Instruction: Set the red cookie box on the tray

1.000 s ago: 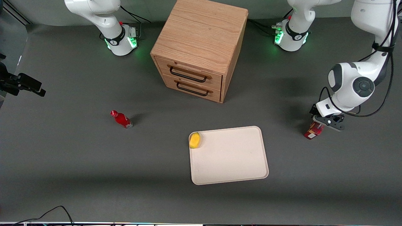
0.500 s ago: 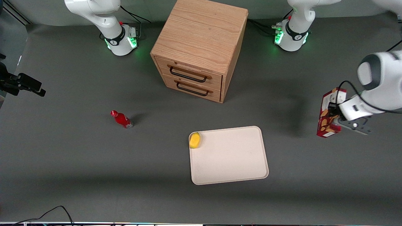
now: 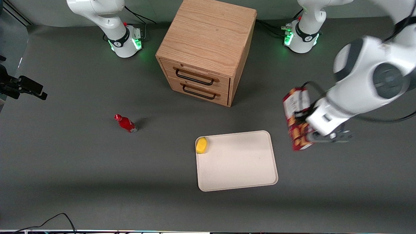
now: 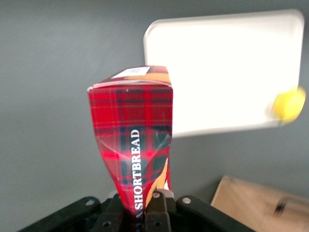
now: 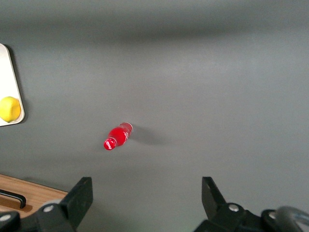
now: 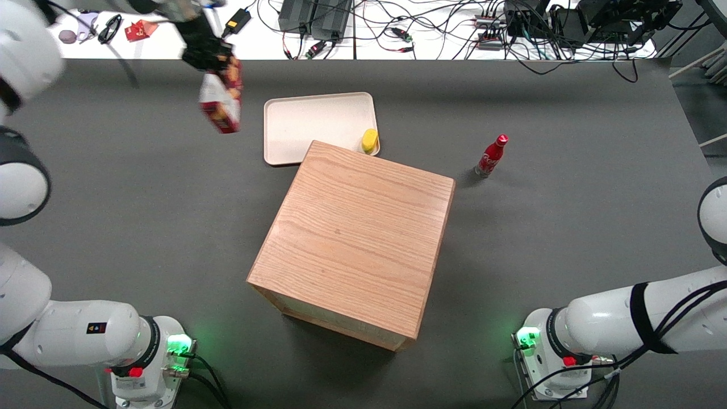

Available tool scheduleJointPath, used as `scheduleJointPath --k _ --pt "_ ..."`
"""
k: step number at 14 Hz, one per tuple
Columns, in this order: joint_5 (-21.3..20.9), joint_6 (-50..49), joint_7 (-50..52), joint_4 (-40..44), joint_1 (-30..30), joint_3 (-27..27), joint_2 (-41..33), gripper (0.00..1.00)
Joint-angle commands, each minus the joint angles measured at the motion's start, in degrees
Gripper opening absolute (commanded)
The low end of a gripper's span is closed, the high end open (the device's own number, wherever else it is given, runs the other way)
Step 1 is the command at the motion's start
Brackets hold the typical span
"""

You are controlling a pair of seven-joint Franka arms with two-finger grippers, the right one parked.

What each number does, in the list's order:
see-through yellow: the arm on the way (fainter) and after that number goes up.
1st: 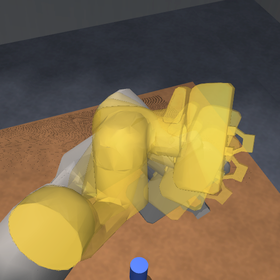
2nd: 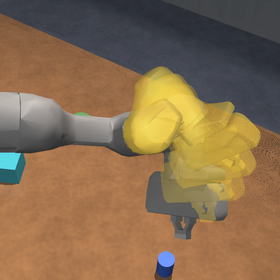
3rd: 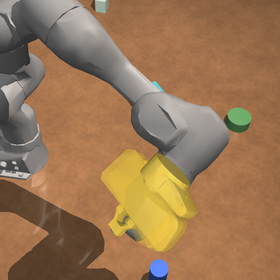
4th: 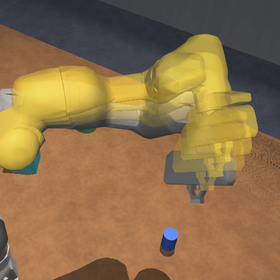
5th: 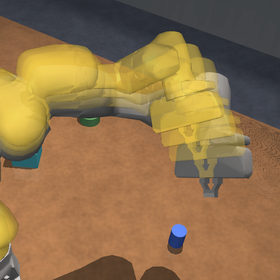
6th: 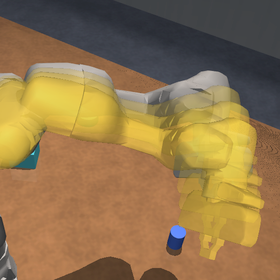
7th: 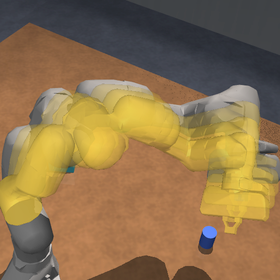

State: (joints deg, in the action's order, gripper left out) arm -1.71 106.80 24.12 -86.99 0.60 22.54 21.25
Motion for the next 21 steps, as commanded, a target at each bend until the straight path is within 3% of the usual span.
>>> scheduleJointPath --k 1,4,5,6,8,10,12,15,19,21 --pt "-9.0 11.0 9.0 1.6 -2.4 0.9 11.8 0.00" --pt "-22.4 23.6 15.4 -3.3 -2.4 1.5 18.8 0.00" --pt "-26.6 26.2 17.6 -5.0 -2.2 1.5 19.4 0.66" --pt "-28.3 26.8 18.5 -5.6 -1.9 1.5 19.2 1.00" --pt "-27.4 23.5 17.9 -5.7 -1.1 1.6 16.6 1.00" --pt "-23.3 15.4 15.4 -5.3 -0.3 2.0 11.6 1.00" --pt "-13.8 4.3 2.1 -3.3 0.9 1.1 4.0 1.00" --pt "-4.2 -11.1 -16.5 -0.7 1.0 -7.9 -5.9 1.00" --pt "0.7 -25.4 -30.2 -1.5 1.1 -17.3 -18.2 1.00" --pt "1.0 -30.1 -31.0 -1.4 1.1 -18.1 -22.0 1.00"
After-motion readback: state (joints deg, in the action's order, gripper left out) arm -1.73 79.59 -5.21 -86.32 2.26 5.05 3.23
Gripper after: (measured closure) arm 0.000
